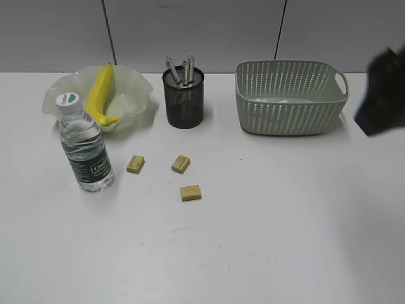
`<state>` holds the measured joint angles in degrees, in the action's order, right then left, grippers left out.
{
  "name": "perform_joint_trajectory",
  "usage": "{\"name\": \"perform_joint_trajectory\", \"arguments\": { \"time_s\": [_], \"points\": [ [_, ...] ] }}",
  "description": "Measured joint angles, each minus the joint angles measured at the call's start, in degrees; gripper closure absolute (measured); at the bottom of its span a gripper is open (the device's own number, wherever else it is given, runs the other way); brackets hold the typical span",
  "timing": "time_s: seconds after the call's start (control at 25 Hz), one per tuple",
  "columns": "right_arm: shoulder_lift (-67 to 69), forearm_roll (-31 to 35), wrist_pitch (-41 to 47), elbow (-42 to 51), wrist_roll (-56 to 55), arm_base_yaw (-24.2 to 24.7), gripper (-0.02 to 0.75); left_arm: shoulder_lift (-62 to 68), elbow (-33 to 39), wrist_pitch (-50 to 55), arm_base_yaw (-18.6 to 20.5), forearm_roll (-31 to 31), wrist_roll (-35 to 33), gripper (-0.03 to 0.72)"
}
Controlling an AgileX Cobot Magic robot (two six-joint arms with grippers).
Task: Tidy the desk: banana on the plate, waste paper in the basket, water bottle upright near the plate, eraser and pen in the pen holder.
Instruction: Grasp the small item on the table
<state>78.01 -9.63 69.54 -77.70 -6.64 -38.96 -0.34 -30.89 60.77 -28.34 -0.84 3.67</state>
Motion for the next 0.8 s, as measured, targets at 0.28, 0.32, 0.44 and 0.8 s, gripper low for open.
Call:
{"name": "perform_joint_trajectory", "arguments": {
  "time_s": [0.28,0.32,0.44,0.8],
  "points": [
    [-21.6,-0.2,0.0,23.7,-0.3,0.0,0.176,0.0,0.0,0.0,0.0,0.0,0.0,0.304],
    [-24.9,-0.2,-0.1,26.3,-0.3,0.0,0.176,0.0,0.0,0.0,0.0,0.0,0.0,0.304],
    [-35.5,-0.2,-2.3,33.2,-0.8,0.0,0.176,0.0,0.0,0.0,0.0,0.0,0.0,0.304],
    [-68.3,1.4,-10.0,47.1,-1.3,0.0,0.176,0.1,0.0,-0.1,0.0,0.1,0.0,0.304]
  ]
}}
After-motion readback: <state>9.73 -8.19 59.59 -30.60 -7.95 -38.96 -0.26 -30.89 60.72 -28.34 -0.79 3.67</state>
